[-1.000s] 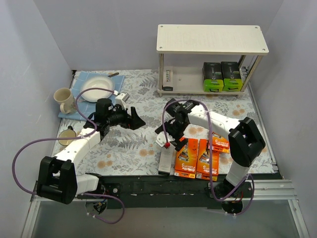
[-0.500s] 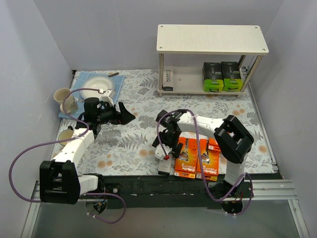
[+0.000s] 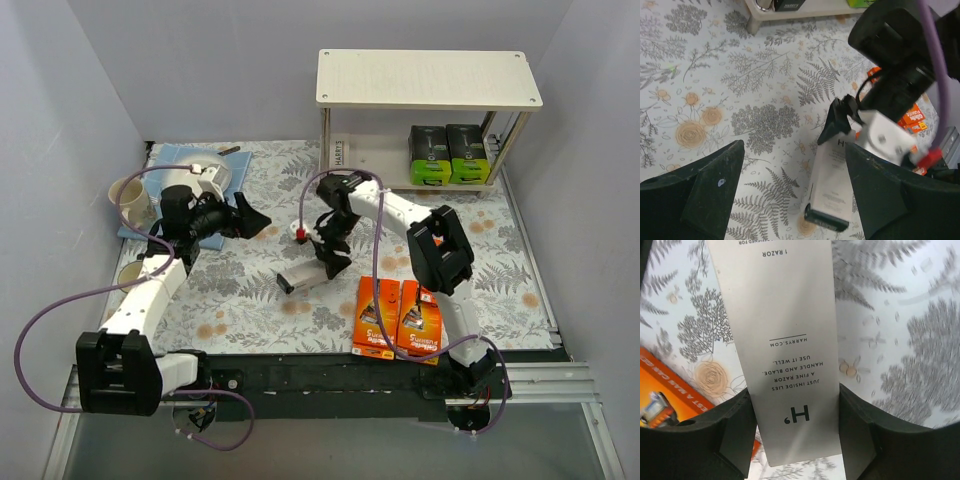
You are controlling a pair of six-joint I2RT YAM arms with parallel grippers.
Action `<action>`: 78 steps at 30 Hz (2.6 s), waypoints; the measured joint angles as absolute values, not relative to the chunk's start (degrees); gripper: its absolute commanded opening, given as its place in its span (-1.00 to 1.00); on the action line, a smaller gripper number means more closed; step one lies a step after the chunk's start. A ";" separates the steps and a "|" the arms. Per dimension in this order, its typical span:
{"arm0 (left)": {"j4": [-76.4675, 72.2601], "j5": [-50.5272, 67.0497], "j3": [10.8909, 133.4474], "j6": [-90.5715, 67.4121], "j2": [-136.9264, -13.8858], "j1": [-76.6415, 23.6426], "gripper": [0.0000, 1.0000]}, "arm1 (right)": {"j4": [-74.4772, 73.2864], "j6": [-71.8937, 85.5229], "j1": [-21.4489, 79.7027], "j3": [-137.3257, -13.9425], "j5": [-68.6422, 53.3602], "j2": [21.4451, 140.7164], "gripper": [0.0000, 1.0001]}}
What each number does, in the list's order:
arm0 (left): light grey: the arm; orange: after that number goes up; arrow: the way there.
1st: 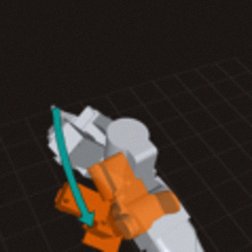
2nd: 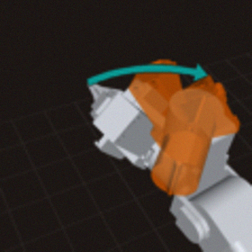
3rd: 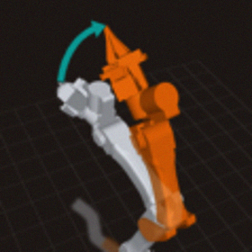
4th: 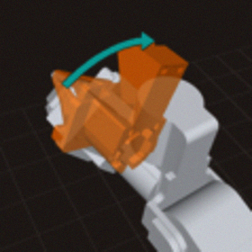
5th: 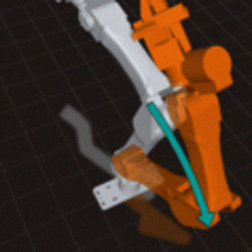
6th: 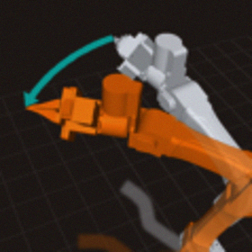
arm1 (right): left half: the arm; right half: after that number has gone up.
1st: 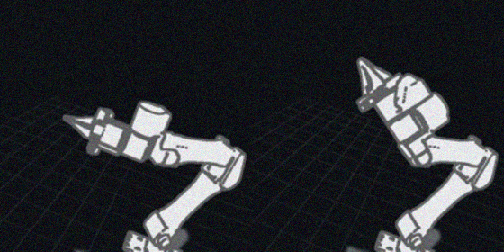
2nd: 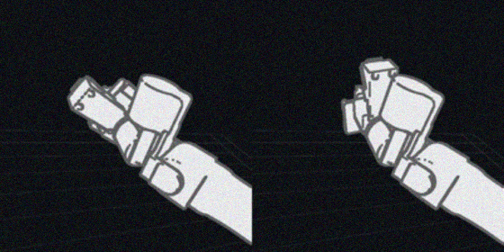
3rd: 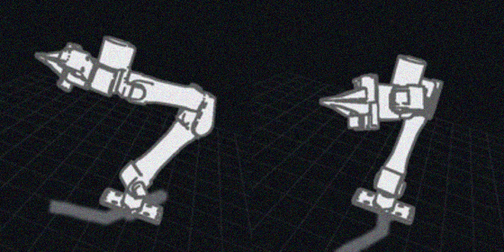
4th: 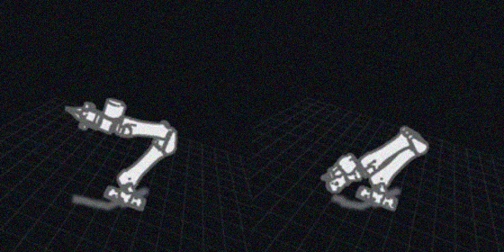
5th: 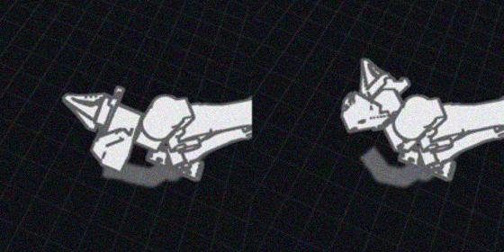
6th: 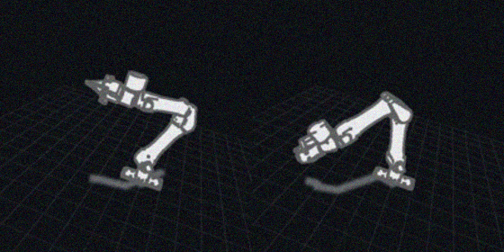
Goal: Place and organize the shaving razors onto the shelf
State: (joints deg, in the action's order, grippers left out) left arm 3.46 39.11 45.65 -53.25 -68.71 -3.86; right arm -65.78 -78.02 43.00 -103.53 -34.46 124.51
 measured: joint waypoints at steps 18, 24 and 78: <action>27.46 62.61 42.72 15.90 -61.34 -10.70 0.71 | -72.55 -62.22 34.06 -94.24 -48.69 125.23 -0.11; 35.44 60.80 44.40 31.55 -66.83 -18.70 0.71 | -72.55 -61.41 33.76 -94.26 -49.52 123.15 -0.11; -18.39 29.06 31.20 -48.03 -75.79 -26.48 -0.41 | -44.77 -39.42 27.64 -75.72 -40.10 89.14 0.98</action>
State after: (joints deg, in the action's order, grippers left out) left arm -18.39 29.06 31.20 -48.03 -75.79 -26.48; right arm -44.77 -39.42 27.64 -75.72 -40.10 89.14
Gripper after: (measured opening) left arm 0.319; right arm 0.984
